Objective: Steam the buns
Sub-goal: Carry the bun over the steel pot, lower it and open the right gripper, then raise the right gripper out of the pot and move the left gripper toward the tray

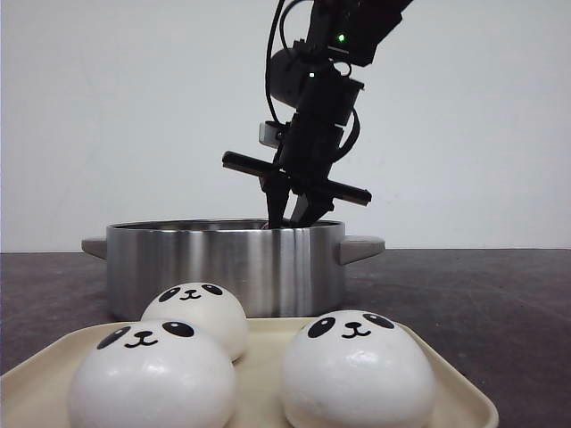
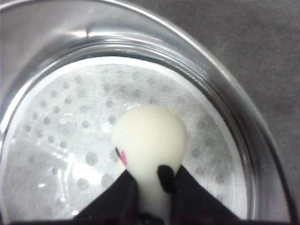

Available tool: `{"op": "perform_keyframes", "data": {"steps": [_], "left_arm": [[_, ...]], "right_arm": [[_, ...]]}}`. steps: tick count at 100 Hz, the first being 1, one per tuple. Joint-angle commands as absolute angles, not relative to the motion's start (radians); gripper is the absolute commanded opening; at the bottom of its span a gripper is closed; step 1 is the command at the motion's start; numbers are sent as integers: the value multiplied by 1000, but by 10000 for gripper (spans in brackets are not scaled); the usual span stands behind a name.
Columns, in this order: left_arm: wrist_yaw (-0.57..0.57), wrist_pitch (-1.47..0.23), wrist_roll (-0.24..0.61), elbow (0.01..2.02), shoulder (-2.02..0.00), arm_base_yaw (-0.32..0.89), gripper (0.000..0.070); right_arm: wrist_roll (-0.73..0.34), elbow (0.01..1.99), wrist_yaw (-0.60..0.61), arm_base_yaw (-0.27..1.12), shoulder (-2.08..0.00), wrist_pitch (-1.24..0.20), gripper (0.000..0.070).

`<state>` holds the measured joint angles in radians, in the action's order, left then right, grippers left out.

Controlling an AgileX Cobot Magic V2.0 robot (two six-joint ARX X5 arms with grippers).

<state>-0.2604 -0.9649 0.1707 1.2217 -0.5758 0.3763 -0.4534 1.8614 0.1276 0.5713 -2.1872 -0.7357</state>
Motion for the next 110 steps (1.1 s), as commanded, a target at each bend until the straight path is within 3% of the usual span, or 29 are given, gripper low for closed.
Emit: {"op": "perform_keyframes", "data": {"steps": [1,13,18,25,32,44,56,87,110], "left_arm": [[-257,-957,157,1235,-581,381,546],[-257,-957,157,1235,-581,381,546],[-257,-957,157,1235,-581,381,546],[-257,-957,157,1235,-581,381,546],[-257,-957,157,1235,-581,381,546],[-258,-958,157,1235,-581,381,546],[-258,-958,158,1235,-581,381,546],[-257,-1008,153,1235,-581,381,546],[-263,-1007,191,1225,-585,381,546]], "right_arm": [[-465,1886,128,575,-2226,-726,6],[-464,1886,128,572,-2235,-732,40],[-465,1886,128,572,-2238,-731,135],[-465,1886,127,572,-2239,-736,324],[-466,1886,119,572,-2239,-738,402],[-465,1886,111,573,-2239,-737,422],[-480,1886,109,572,-2239,-744,486],[-524,1907,83,574,-2238,-757,487],[-404,2160,104,595,-2197,-856,485]]}}
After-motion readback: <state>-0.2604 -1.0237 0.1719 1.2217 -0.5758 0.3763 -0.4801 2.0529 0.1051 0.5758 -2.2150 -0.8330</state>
